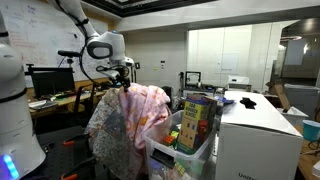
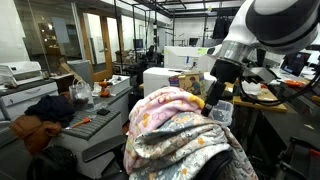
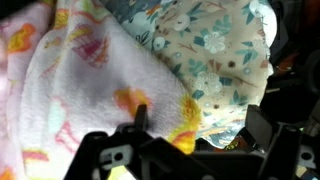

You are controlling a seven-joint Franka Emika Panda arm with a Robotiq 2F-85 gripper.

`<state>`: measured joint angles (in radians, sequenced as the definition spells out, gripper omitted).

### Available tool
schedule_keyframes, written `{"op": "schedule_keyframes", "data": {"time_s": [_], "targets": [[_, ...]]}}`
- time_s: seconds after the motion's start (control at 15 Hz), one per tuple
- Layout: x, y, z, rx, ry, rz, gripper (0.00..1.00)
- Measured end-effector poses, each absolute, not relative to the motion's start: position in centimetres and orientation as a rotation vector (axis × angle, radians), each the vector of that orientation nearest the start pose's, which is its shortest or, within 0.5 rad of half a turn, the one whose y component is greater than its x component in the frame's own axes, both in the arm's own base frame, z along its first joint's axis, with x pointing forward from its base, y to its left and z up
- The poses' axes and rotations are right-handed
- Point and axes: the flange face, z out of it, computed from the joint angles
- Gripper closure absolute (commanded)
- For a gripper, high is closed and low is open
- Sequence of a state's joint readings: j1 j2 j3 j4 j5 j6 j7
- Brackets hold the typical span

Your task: Put the fleece on the boxes

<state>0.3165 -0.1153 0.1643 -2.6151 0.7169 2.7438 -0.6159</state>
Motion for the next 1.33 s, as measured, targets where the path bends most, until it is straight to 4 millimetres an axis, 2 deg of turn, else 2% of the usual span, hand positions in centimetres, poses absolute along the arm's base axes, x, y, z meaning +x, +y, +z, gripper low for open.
{"op": "schedule_keyframes", "data": {"time_s": [0.27, 0.53, 1.13, 1.2, 1.27, 1.33], "targets": [[40.1, 18.9, 31.2, -2.682, -0.683, -0.464, 0.00], [39.8, 18.8, 31.6, -2.651, -0.731, -0.604, 0.00], [39.3, 16.3, 31.2, -2.632, -0.809, -0.792, 0.00], [39.2, 16.0, 31.1, -2.632, -0.817, -0.804, 0.25], [39.1, 15.8, 30.8, -2.631, -0.826, -0.809, 0.26], [39.0, 15.6, 30.4, -2.633, -0.831, -0.805, 0.35]]}}
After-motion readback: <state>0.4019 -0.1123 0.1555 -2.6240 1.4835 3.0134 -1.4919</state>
